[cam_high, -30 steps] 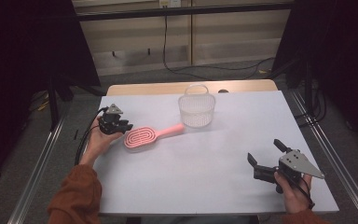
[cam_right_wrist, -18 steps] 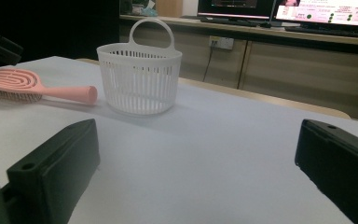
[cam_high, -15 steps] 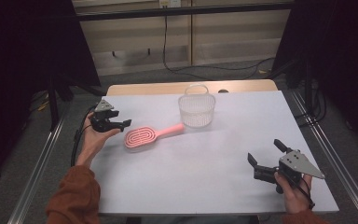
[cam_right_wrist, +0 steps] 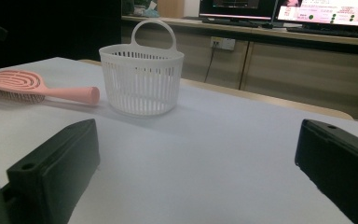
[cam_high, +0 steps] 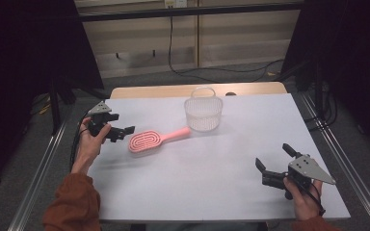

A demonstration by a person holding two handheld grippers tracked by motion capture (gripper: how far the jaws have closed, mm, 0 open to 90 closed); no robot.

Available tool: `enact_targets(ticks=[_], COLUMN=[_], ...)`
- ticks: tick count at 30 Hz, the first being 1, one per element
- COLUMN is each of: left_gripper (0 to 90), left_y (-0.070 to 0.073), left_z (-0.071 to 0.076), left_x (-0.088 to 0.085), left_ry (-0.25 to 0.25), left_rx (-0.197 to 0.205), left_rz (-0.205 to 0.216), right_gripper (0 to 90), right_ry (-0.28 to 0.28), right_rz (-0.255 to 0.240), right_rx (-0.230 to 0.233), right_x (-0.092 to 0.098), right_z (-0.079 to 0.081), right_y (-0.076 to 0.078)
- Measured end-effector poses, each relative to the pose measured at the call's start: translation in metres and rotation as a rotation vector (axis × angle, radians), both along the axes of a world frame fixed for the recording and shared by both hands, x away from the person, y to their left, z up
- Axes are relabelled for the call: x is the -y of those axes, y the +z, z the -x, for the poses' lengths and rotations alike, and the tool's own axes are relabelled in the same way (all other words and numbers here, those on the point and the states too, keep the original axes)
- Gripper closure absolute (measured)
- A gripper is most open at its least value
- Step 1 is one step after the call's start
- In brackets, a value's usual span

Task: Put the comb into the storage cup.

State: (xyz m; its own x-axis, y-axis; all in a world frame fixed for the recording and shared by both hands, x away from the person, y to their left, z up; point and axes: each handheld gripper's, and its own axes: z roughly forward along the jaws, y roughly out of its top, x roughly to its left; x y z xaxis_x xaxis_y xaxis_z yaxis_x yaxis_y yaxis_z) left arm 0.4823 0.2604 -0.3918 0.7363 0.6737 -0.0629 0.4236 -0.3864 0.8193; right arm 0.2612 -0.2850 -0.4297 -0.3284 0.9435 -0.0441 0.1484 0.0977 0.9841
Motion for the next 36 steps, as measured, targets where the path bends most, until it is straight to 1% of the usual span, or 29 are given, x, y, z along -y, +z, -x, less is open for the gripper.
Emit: enact_targets(ticks=[1,3,5,6,7,8,9,10,12,13,14,15,18,19,20,21,22,23,24,26,27,28,29,31,32,33,34,35,36], left_gripper=[3.5,4.1,4.8,5.6,5.7,6.4,7.6,7.8,7.8,7.8,7.8,7.8,7.8,7.8,7.7,7.7,7.3,7.2,7.0,7.1,7.0,6.2,6.0,6.0,5.9,5.8,5.2,5.3,5.2], left_y=[0.001,0.004,0.008,0.009,0.009,0.009,0.009,0.008,0.008,0.008,0.009,0.010,0.013,0.015,0.015,0.016,0.016,0.016,0.014,0.012,0.010,0.010,0.009,0.007,0.006,0.004,0.002,0.000,-0.002], left_z=[0.001,0.004,0.004,0.005,0.006,0.006,0.005,0.005,0.007,0.008,0.008,0.008,0.010,0.010,0.010,0.010,0.010,0.009,0.009,0.009,0.009,0.007,0.006,0.003,0.002,0.001,-0.001,-0.003,-0.006], left_x=[0.000,0.001,0.003,0.004,0.005,0.005,0.006,0.006,0.011,0.015,0.017,0.021,0.032,0.036,0.039,0.041,0.044,0.045,0.047,0.048,0.049,0.050,0.050,0.052,0.053,0.054,0.055,0.056,0.055], left_ry=[-0.004,-0.024,-0.047,-0.055,-0.043,-0.044,-0.054,-0.066,-0.087,-0.101,-0.119,-0.137,-0.167,-0.188,-0.196,-0.202,-0.212,-0.229,-0.217,-0.235,-0.238,-0.239,-0.239,-0.265,-0.272,-0.272,-0.277,-0.281,-0.296], left_rx=[-0.009,-0.026,-0.046,-0.045,-0.035,-0.046,-0.062,-0.070,-0.073,-0.083,-0.086,-0.080,-0.056,-0.059,-0.070,-0.072,-0.077,-0.097,-0.114,-0.121,-0.134,-0.147,-0.149,-0.172,-0.175,-0.183,-0.194,-0.203,-0.221], left_rz=[0.013,0.010,-0.014,-0.033,-0.044,-0.034,-0.009,0.002,-0.010,0.000,-0.011,-0.024,-0.071,-0.087,-0.090,-0.098,-0.116,-0.127,-0.121,-0.149,-0.147,-0.161,-0.167,-0.185,-0.199,-0.202,-0.224,-0.237,-0.243], right_gripper=[0.0,0.0,0.0,0.0,0.0,0.0,0.0,0.0,0.0,0.0,0.0,0.0,0.0,0.0,0.0,0.0,0.0,0.0,0.0,0.0,0.0,0.0,0.0,0.0,0.0,0.0,0.0,0.0,0.0], right_ry=[0.000,-0.001,-0.002,-0.002,0.001,0.000,-0.001,-0.002,-0.001,-0.001,0.001,0.001,-0.001,0.002,0.001,-0.001,-0.001,-0.001,0.000,0.000,0.001,0.000,0.000,0.000,0.002,0.002,0.003,0.003,0.004], right_rz=[-0.001,-0.001,0.001,0.000,0.000,0.000,-0.001,-0.001,0.001,0.002,0.002,0.002,0.002,0.002,0.001,0.002,0.001,0.001,0.003,0.003,0.003,0.001,0.002,0.003,0.003,0.002,0.004,0.004,0.006], right_rx=[0.000,0.000,-0.004,-0.003,-0.002,-0.002,-0.002,-0.001,-0.002,-0.002,-0.002,-0.002,-0.002,-0.002,-0.002,-0.002,-0.002,-0.001,-0.002,-0.001,-0.001,-0.001,-0.001,-0.001,-0.001,-0.002,-0.001,0.000,0.000], right_x=[0.000,0.000,0.000,0.000,0.000,0.000,0.000,0.000,0.000,-0.001,-0.001,-0.001,0.000,0.000,0.000,0.000,0.000,0.000,0.000,0.000,0.000,0.000,0.000,0.000,0.000,0.000,-0.001,-0.001,-0.001], right_z=[0.000,0.000,0.000,0.000,0.000,0.000,0.000,0.000,0.000,0.000,-0.001,-0.001,0.000,0.000,0.000,0.000,0.000,0.000,0.000,0.000,0.000,0.000,0.000,-0.001,-0.001,-0.001,-0.001,-0.001,-0.001], right_y=[0.000,0.000,0.000,0.000,0.000,0.000,0.000,0.000,0.000,0.000,0.000,0.000,0.000,0.000,0.000,0.000,0.000,0.000,0.000,0.000,0.000,0.000,0.000,0.000,0.000,0.000,0.000,0.000,0.000])
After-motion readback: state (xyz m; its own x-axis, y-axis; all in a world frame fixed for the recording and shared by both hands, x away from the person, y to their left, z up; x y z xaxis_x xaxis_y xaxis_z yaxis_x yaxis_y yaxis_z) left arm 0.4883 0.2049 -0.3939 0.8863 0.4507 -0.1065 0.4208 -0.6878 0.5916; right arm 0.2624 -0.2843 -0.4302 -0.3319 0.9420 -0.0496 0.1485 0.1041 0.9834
